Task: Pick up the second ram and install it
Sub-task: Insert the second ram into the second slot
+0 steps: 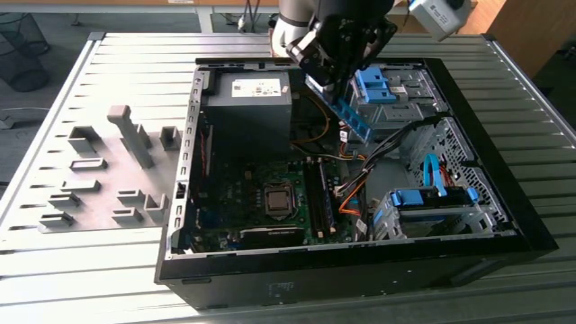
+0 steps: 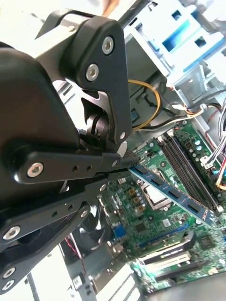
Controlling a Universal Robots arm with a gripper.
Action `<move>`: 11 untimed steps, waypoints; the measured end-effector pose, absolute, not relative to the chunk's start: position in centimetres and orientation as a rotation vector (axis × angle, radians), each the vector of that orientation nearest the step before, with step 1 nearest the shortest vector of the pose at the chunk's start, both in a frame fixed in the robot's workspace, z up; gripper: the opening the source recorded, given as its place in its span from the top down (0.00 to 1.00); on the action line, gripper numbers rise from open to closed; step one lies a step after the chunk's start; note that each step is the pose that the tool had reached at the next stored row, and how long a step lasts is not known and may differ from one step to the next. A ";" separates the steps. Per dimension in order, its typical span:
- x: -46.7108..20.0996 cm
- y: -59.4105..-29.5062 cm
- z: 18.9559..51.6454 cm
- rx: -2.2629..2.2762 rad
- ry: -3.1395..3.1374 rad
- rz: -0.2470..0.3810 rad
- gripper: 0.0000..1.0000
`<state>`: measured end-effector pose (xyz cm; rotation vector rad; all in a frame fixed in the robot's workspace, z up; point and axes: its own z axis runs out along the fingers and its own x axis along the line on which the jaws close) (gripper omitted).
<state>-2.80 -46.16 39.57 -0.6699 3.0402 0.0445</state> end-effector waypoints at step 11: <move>-2.8 -46.2 39.1 -0.369 3.089 0.040 0.86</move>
